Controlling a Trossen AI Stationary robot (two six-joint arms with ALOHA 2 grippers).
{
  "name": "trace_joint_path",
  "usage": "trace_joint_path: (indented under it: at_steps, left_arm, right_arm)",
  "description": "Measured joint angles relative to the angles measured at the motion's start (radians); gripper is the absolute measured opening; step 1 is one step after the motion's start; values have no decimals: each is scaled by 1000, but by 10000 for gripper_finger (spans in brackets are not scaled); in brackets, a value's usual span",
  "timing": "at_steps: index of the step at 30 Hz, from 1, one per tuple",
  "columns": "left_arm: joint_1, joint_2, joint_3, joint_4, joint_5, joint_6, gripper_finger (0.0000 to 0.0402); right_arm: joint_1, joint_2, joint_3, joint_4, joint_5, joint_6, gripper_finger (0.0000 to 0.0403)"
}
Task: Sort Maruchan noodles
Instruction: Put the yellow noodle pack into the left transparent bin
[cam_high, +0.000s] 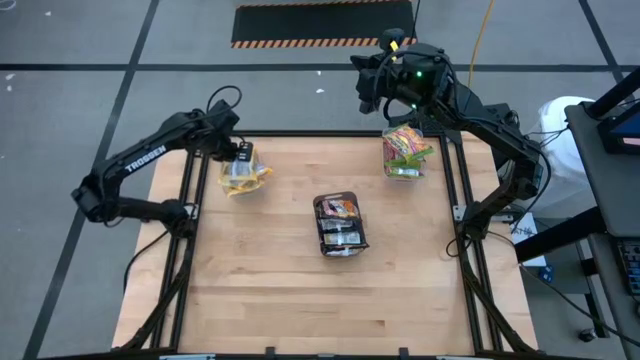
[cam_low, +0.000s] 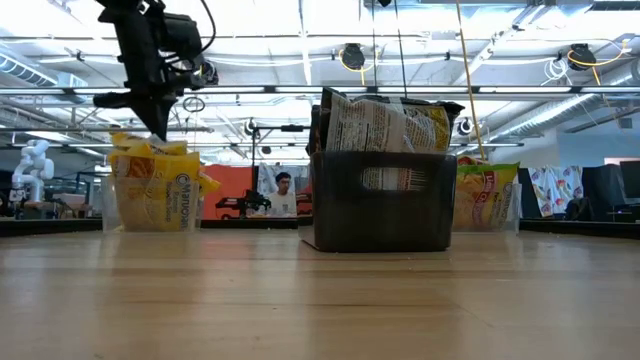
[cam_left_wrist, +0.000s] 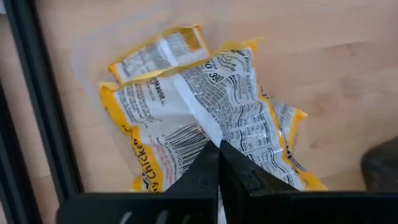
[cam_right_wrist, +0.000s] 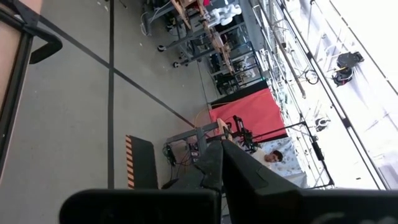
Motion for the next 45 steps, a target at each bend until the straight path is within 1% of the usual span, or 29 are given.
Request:
trace_joint_path:
  at_steps: [7,15,21,24,28,32,33,35,39,41,45]
  left_arm:
    - [30,41,0,2,-3,24,17]
    - [31,89,0,7,-9,104,10]
    - [31,105,0,79,-46,225,22]
    - [31,105,0,128,-48,229,35]
    - [31,105,0,138,-63,213,55]
    - [31,105,0,138,-64,214,60]
    - [31,105,0,138,-62,216,60]
    - [31,96,0,137,-34,213,60]
    - [31,48,0,140,69,238,60]
    - [30,9,0,152,103,240,60]
    - [30,-107,0,202,109,288,60]
  right_arm:
    - [0,0,0,0,-1,0,0]
    - [0,0,0,0,-1,-16,0]
    - [0,0,0,0,-1,-16,0]
    - [0,0,0,0,-1,-16,0]
    - [0,0,0,0,-1,-16,0]
    - [0,0,0,0,3,-17,0]
    - [0,0,0,0,18,-22,0]
    - [0,0,0,7,60,-43,0]
    - [0,-3,0,58,154,-75,0]
    - [-5,-17,0,59,157,-68,0]
    - [-5,-68,1,41,157,12,0]
